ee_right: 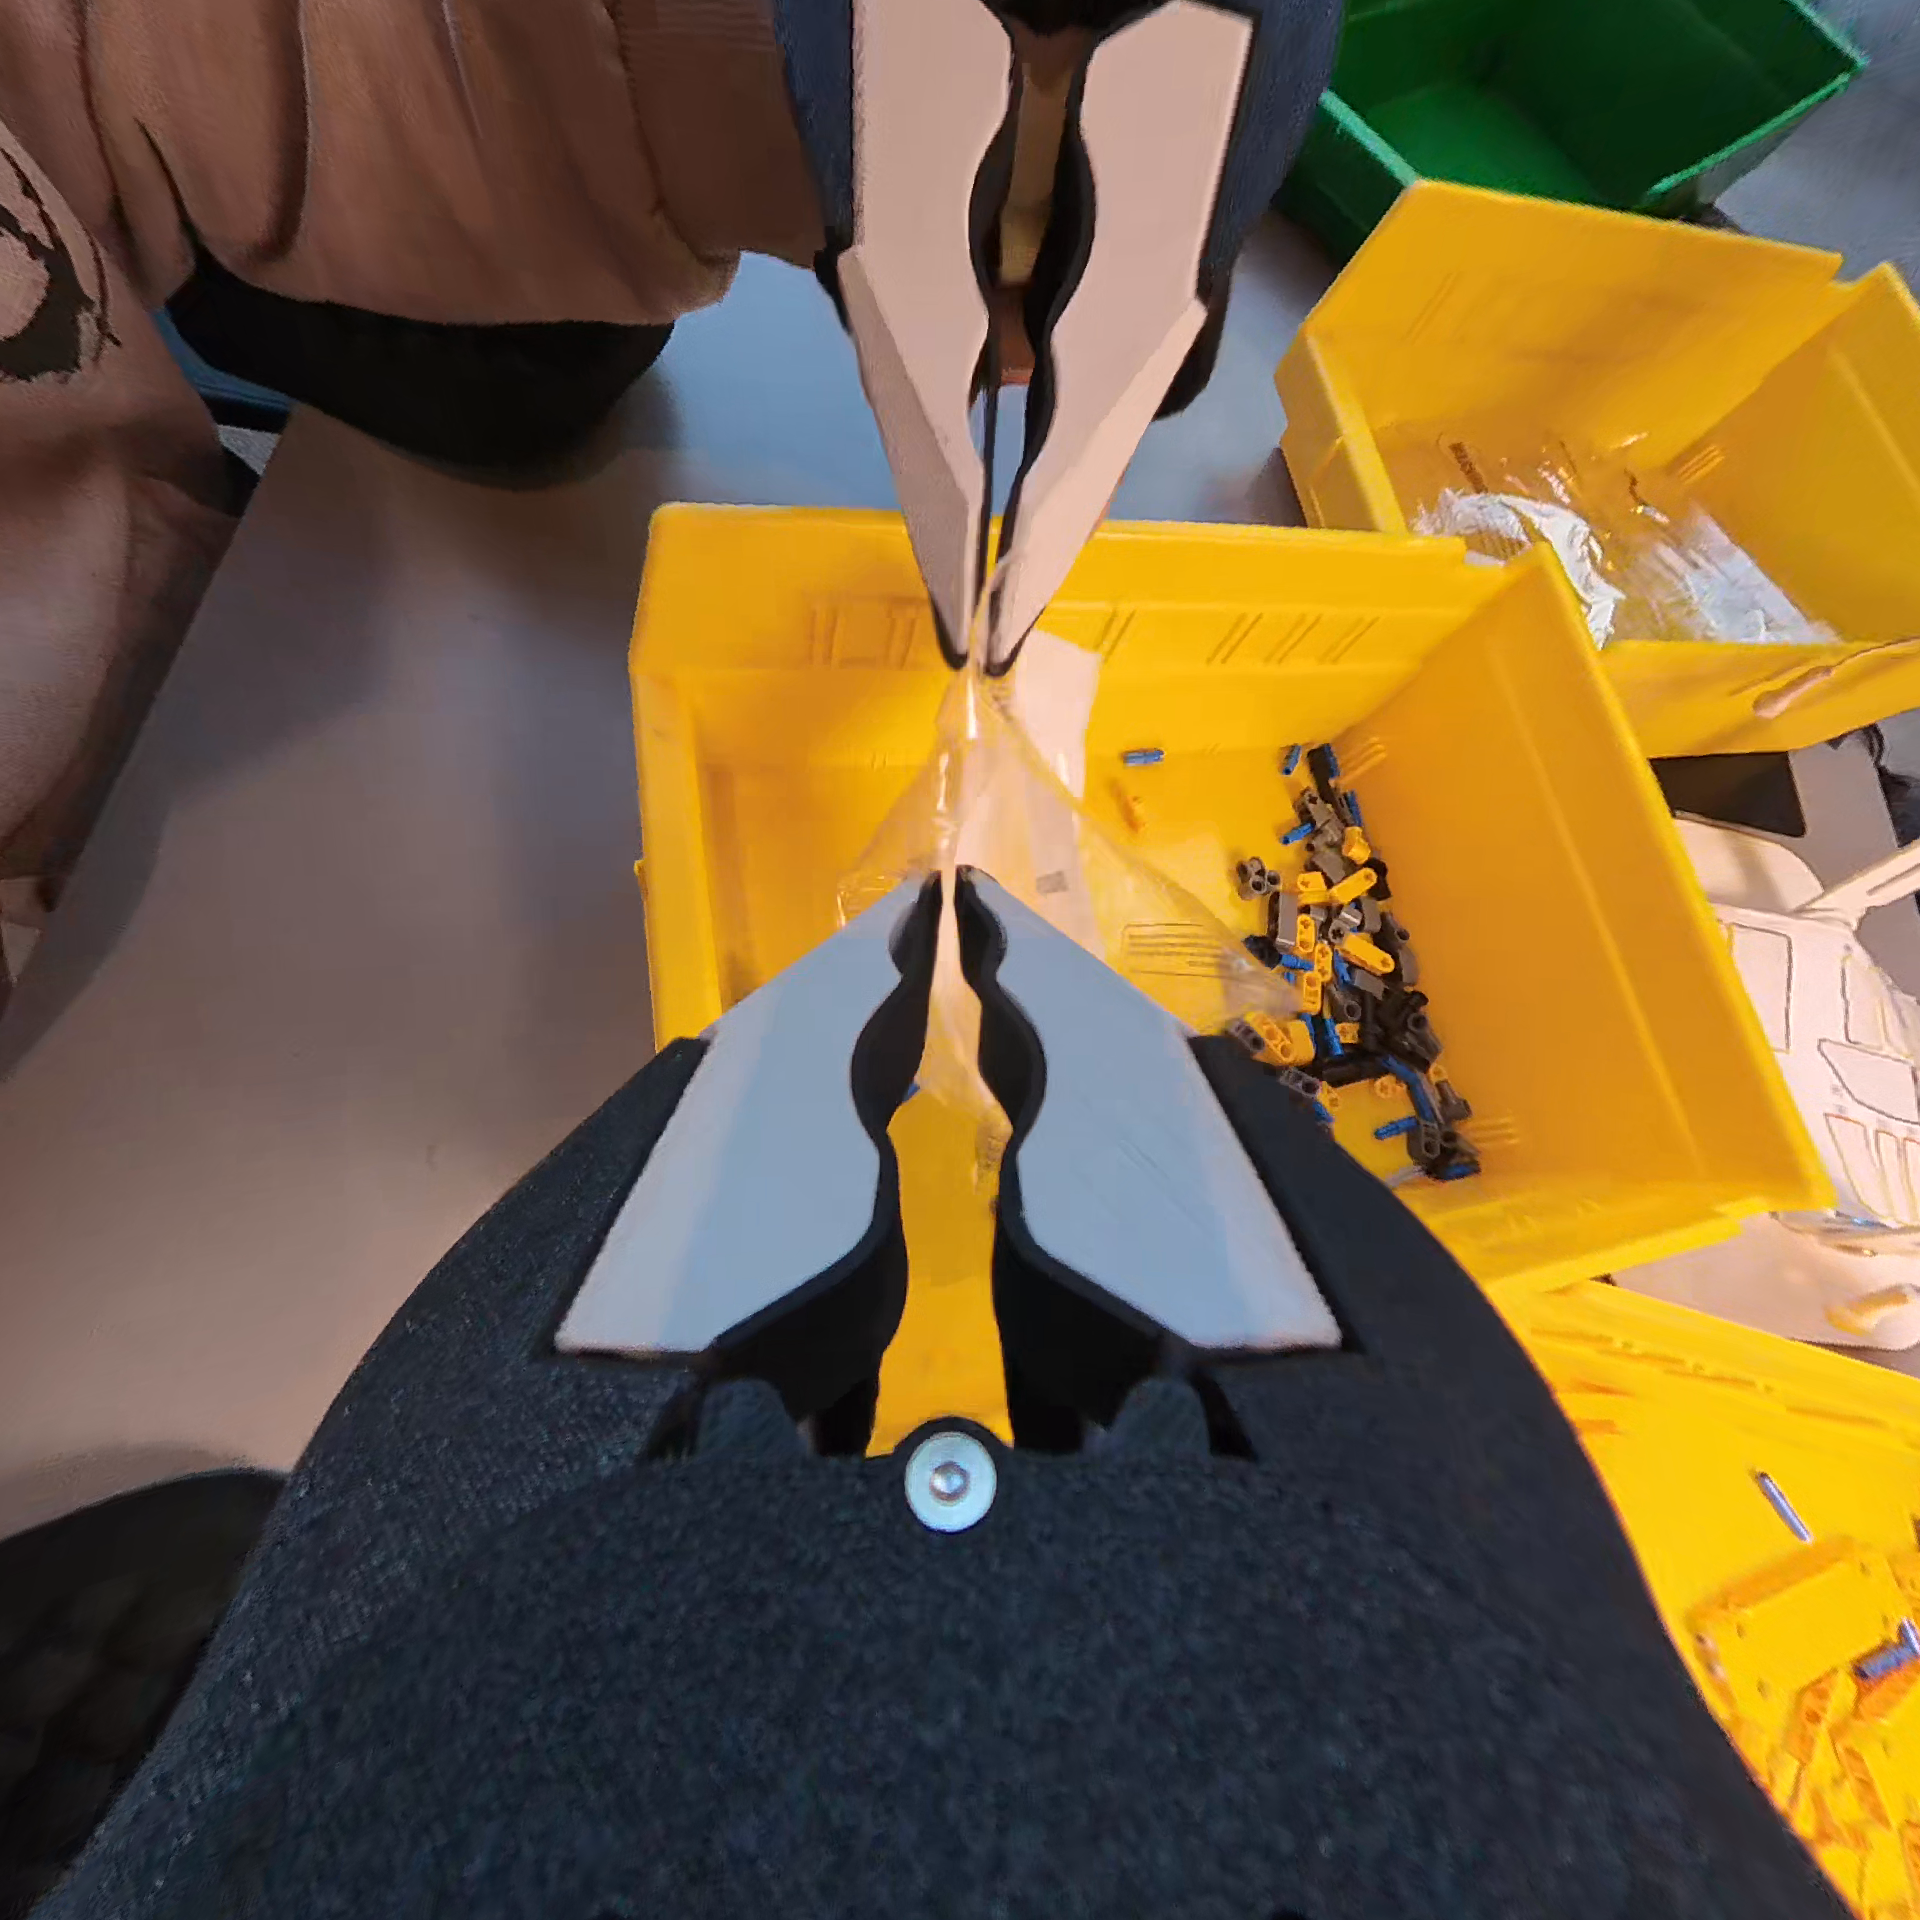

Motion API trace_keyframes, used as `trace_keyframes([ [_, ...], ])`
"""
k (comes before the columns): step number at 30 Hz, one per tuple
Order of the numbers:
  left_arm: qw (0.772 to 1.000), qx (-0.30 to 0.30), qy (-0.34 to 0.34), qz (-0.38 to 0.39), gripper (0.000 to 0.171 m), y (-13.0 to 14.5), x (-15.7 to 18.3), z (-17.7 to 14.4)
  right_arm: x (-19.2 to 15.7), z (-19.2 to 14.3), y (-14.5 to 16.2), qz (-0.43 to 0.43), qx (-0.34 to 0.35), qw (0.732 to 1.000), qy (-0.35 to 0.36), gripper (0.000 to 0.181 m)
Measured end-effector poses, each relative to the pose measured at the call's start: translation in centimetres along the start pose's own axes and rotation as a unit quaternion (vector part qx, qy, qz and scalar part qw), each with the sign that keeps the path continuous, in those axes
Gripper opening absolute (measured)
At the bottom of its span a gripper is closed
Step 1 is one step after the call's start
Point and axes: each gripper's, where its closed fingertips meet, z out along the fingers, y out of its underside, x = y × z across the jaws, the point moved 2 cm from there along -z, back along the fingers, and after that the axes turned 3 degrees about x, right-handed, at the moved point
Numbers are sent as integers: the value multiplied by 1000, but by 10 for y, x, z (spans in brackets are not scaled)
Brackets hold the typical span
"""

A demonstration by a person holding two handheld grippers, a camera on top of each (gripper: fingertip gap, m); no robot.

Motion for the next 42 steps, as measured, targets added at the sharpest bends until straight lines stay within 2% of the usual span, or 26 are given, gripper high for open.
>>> trace_keyframes([
  [3, 1000, 13, 18, 4, 0, -5, 8, 6, 5, -3, -5, 26, 26, 999, 0, 8],
  [5, 999, 16, 36, 11, 0, -7, 16, 13, 9, -1, -4, 43, 28, 999, 11, 0],
  [7, 998, 11, 51, 22, 0, -8, 24, 23, -4, 10, -11, 43, 38, 998, -27, 0],
  [9, 999, -5, 33, 36, 0, -6, 22, 27, -12, 20, 0, -5, -15, 999, -31, 0],
  [11, 1000, 15, 6, 27, 0, -12, 14, 22, -18, 24, 10, -30, -55, 997, -35, 0],
  [14, 999, 45, -7, 6, 0, -20, 7, 16, -20, 33, 2, -50, -43, 997, -26, 2],
  [16, 999, 42, -9, -1, 0, -17, 7, 21, -17, 40, 4, -62, -57, 996, -5, 18],
  [20, 999, 21, -28, -6, 0, -10, 2, 25, -5, 46, 8, -60, -67, 995, 37, 34],
  [21, 999, 16, -26, -9, 0, -8, 2, 25, 0, 45, 9, -60, -72, 994, 55, 47],
  [23, 999, 9, -36, -9, 0, -6, 0, 26, 3, 45, 7, -57, -69, 994, 65, 55],
  [28, 998, -36, -56, 6, 0, 8, -3, 34, 2, 52, 16, -64, -102, 990, 68, 64],
  [38, 997, -56, -48, 9, 0, 11, -3, 25, 3, 47, 33, -30, -151, 986, 67, 79],
  [42, 998, -44, -46, 5, 0, 7, -4, 18, 2, 44, 29, -17, -136, 988, 64, 82],
])
